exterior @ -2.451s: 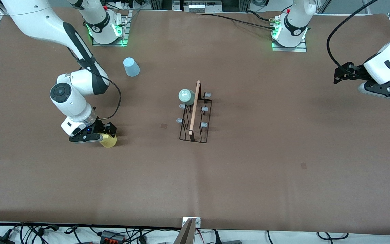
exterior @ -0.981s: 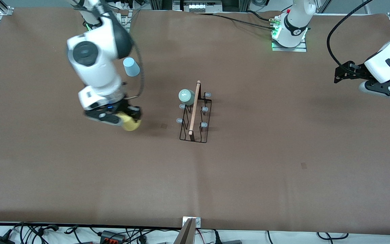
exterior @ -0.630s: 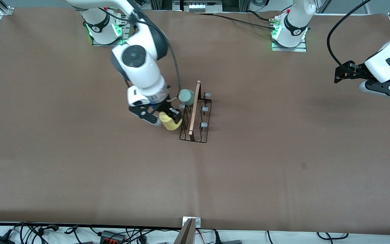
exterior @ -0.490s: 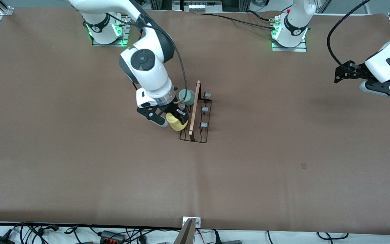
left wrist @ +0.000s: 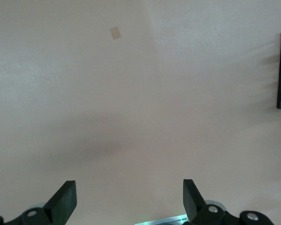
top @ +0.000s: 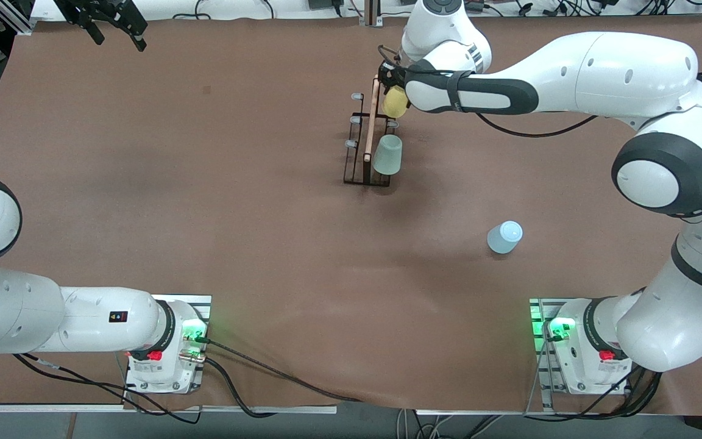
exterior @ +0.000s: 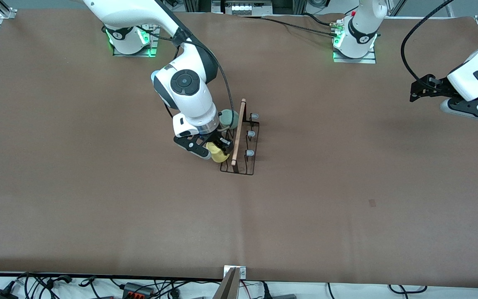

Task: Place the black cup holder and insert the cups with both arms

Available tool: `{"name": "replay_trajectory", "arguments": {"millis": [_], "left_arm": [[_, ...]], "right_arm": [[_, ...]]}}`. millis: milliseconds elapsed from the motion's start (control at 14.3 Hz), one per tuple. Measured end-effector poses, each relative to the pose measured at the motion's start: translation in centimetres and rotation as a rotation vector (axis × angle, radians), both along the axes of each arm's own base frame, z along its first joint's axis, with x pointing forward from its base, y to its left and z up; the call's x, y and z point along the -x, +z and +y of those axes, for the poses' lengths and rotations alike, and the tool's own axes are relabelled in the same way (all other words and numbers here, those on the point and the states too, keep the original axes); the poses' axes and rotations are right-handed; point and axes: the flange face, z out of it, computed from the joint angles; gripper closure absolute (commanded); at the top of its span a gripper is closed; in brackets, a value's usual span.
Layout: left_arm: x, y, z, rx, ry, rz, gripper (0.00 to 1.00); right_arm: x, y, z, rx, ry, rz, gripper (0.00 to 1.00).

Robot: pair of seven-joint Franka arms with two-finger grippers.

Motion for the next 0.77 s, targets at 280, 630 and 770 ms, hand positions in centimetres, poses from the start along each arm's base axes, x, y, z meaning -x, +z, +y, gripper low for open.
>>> {"name": "replay_trajectory", "arguments": {"millis": [280, 630, 770], "left_arm": [[0.0, 0.0, 0.0, 0.000, 0.000, 0.000, 0.00], [0.0, 0.0, 0.0, 0.000, -0.001, 0.000, 0.00], [0.0, 0.0, -0.1, 0.000, -0.001, -0.001, 0.00]], "right_arm": [[-1.5, 1.0, -1.3, 0.005, -0.017, -0.032, 0.00], [-4.2, 11.8, -12.7, 0.163, 0.033, 0.026, 0.00], [-4.2, 17.5, -19.9, 0.215, 0.107, 0.068, 0.00]]}}
